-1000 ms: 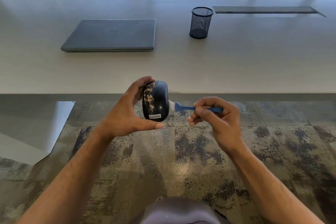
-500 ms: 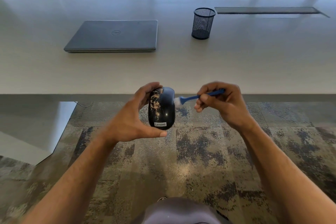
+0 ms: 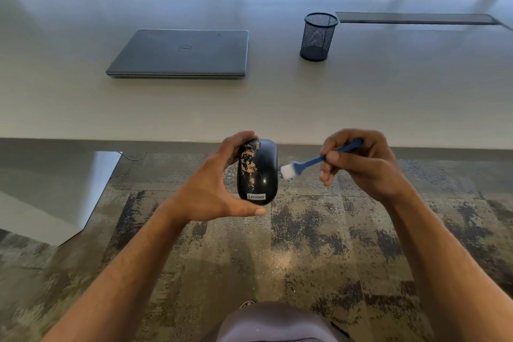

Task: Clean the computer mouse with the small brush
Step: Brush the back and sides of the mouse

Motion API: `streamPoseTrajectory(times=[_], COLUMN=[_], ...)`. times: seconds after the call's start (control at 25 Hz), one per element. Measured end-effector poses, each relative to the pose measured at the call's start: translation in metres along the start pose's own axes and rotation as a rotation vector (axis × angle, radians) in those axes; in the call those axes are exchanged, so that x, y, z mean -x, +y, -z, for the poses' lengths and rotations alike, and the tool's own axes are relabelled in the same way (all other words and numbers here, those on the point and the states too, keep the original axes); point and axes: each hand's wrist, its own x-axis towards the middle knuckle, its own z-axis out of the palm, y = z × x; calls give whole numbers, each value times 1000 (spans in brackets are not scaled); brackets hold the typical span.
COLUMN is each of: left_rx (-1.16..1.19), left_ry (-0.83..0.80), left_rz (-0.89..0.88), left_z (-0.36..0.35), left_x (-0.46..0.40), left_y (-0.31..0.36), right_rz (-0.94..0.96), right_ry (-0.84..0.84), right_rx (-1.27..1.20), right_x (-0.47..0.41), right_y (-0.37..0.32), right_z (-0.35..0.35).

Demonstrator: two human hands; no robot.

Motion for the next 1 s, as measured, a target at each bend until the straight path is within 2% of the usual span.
streamPoseTrajectory(times=[0.16,0.48,0.6,0.76,1.0], left_rx=[-35,-69,-74,-88,-78], left_ry=[-45,-72,-68,-72,-112], left_rz=[-8,-24,-31,-39,-86], left_z=[-7,-19,-21,-22,-28], left_x=[-5,-4,-3,-4,-8], left_y=[2,-5,-7,-10,-9], right_rz=[-24,-90,-103,-195,-260], right_ry=[-39,146,117,-31,50], right_rx=[99,394,339,256,331], right_x=[-13,-43,-45,-48,-68], right_y=[-5,-16,-20,-23,-14], right_z=[-6,9,12,10,13])
